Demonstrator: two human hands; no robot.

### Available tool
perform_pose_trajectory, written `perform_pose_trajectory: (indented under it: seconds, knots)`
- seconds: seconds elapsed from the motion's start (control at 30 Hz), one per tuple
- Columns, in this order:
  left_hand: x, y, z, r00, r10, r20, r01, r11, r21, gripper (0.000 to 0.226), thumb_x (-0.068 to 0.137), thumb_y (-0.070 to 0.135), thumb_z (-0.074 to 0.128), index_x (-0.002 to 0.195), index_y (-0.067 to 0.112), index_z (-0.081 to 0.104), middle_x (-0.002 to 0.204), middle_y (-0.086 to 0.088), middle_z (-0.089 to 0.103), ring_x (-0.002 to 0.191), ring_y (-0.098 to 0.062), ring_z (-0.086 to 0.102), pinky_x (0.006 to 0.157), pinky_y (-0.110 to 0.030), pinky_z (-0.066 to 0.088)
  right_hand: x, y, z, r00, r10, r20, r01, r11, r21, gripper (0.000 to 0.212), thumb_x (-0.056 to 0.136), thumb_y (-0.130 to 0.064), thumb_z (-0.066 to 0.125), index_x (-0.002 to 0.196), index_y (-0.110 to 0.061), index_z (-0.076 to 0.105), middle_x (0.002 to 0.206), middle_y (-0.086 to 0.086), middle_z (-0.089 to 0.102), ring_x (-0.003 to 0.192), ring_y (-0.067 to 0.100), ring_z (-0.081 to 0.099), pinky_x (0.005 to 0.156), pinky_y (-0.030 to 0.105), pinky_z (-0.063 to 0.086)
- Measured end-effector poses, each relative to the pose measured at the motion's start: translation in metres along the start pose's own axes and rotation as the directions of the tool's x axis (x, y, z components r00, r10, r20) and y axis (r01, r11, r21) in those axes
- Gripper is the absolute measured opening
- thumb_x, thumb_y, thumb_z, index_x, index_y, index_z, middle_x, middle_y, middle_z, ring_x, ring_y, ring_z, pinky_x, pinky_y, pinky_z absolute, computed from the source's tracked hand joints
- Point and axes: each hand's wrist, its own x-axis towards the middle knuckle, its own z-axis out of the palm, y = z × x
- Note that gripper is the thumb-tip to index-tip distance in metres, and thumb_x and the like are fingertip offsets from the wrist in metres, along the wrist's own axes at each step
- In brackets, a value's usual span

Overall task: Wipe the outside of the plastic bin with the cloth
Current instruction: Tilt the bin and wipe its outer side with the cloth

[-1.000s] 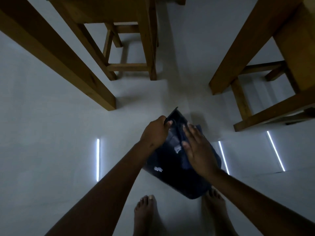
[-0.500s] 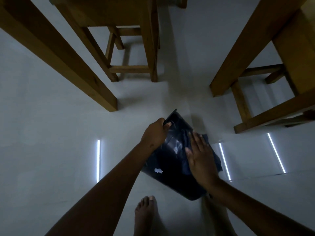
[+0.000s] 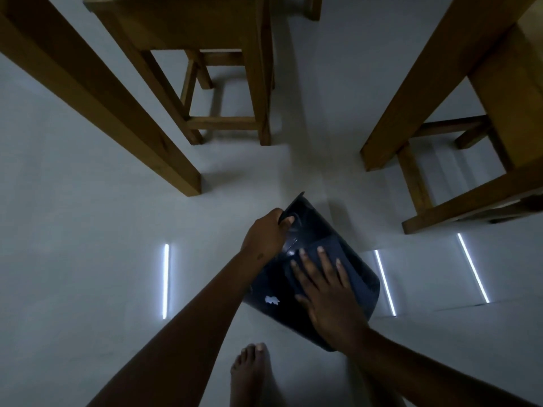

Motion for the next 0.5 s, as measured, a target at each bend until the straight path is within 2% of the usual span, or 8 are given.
perform_pose_trajectory:
  seconds: [0.03, 0.07, 0.13, 0.2, 0.27, 0.37, 0.43, 0.5]
  knots:
    - [0.001, 0.002, 0.000, 1.000, -0.001, 0.002, 0.001, 1.000, -0.006, 0.029, 0.099, 0.039, 0.042, 0.091, 0.013, 0.051, 0.088, -0.010, 0.063, 0.080, -0.027, 0.059, 0.068, -0.031, 0.042, 0.012, 0.002, -0.003, 0.999, -0.028, -0.022, 0.028, 1.000, -0.008, 0.059, 0.096, -0.042, 0.029, 0.151, -0.024, 0.015, 0.161, 0.000, 0.006, 0.147, 0.029, 0.009, 0.113, 0.052, 0.018]
    - [0.003, 0.005, 0.001, 1.000, -0.002, 0.008, 0.002, 1.000, -0.012, 0.029, 0.099, 0.039, 0.042, 0.089, 0.014, 0.051, 0.088, -0.010, 0.063, 0.081, -0.028, 0.060, 0.068, -0.032, 0.043, 0.026, 0.007, -0.009, 0.999, 0.019, -0.033, -0.017, 0.999, 0.049, 0.056, 0.097, -0.040, 0.026, 0.151, -0.025, 0.016, 0.160, -0.002, 0.009, 0.147, 0.026, 0.008, 0.115, 0.051, 0.017]
    - [0.004, 0.009, 0.002, 1.000, -0.001, 0.012, 0.001, 1.000, -0.020, 0.029, 0.099, 0.040, 0.042, 0.091, 0.014, 0.052, 0.089, -0.011, 0.064, 0.083, -0.029, 0.061, 0.072, -0.035, 0.047, 0.047, 0.023, -0.020, 0.970, 0.240, -0.029, -0.222, 0.933, 0.283, 0.053, 0.099, -0.041, 0.021, 0.150, -0.025, 0.020, 0.159, -0.002, 0.017, 0.147, 0.021, 0.012, 0.116, 0.049, 0.021]
    - [0.003, 0.009, 0.002, 1.000, -0.008, 0.009, 0.008, 1.000, -0.020, 0.029, 0.099, 0.039, 0.043, 0.093, 0.013, 0.053, 0.089, -0.010, 0.063, 0.085, -0.029, 0.062, 0.073, -0.035, 0.047, 0.038, 0.029, -0.018, 0.938, 0.347, -0.015, -0.321, 0.883, 0.342, 0.054, 0.100, -0.046, 0.017, 0.149, -0.025, 0.021, 0.158, -0.001, 0.022, 0.146, 0.020, 0.018, 0.114, 0.050, 0.027]
    - [0.001, 0.003, 0.002, 1.000, -0.017, 0.006, 0.017, 1.000, -0.018, 0.030, 0.098, 0.039, 0.044, 0.094, 0.011, 0.054, 0.088, -0.010, 0.063, 0.086, -0.030, 0.063, 0.071, -0.034, 0.046, 0.013, 0.020, -0.009, 0.968, 0.251, -0.026, -0.243, 0.956, 0.166, 0.055, 0.099, -0.048, 0.014, 0.150, -0.027, 0.016, 0.160, -0.001, 0.016, 0.147, 0.024, 0.013, 0.115, 0.052, 0.023]
    - [0.004, 0.005, 0.002, 1.000, -0.024, 0.003, 0.024, 0.999, -0.021, 0.031, 0.098, 0.038, 0.044, 0.094, 0.009, 0.054, 0.093, -0.014, 0.066, 0.087, -0.031, 0.063, 0.069, -0.033, 0.044, 0.004, 0.006, -0.003, 0.999, 0.041, -0.010, -0.041, 0.999, -0.001, 0.062, 0.096, -0.051, 0.028, 0.151, -0.024, 0.015, 0.161, 0.001, 0.008, 0.147, 0.030, 0.009, 0.114, 0.051, 0.014]
    - [0.005, 0.012, -0.002, 0.999, 0.020, 0.034, -0.019, 0.999, -0.028, 0.028, 0.099, 0.035, 0.045, 0.096, 0.010, 0.054, 0.093, -0.011, 0.064, 0.088, -0.029, 0.062, 0.066, -0.031, 0.042, 0.022, 0.009, -0.009, 0.998, 0.048, -0.032, -0.048, 0.999, -0.011, 0.063, 0.096, -0.051, 0.028, 0.151, -0.024, 0.015, 0.161, 0.001, 0.009, 0.147, 0.028, 0.007, 0.116, 0.048, 0.012]
    - [-0.002, 0.010, -0.010, 0.989, 0.091, 0.117, -0.082, 0.993, -0.085, 0.027, 0.099, 0.033, 0.046, 0.110, 0.010, 0.056, 0.103, -0.009, 0.064, 0.091, -0.021, 0.060, 0.069, -0.029, 0.043, 0.041, 0.022, -0.020, 0.988, 0.148, -0.048, -0.143, 0.986, 0.081, 0.061, 0.097, -0.050, 0.022, 0.151, -0.025, 0.013, 0.160, 0.000, 0.012, 0.148, 0.024, 0.007, 0.117, 0.044, 0.013]
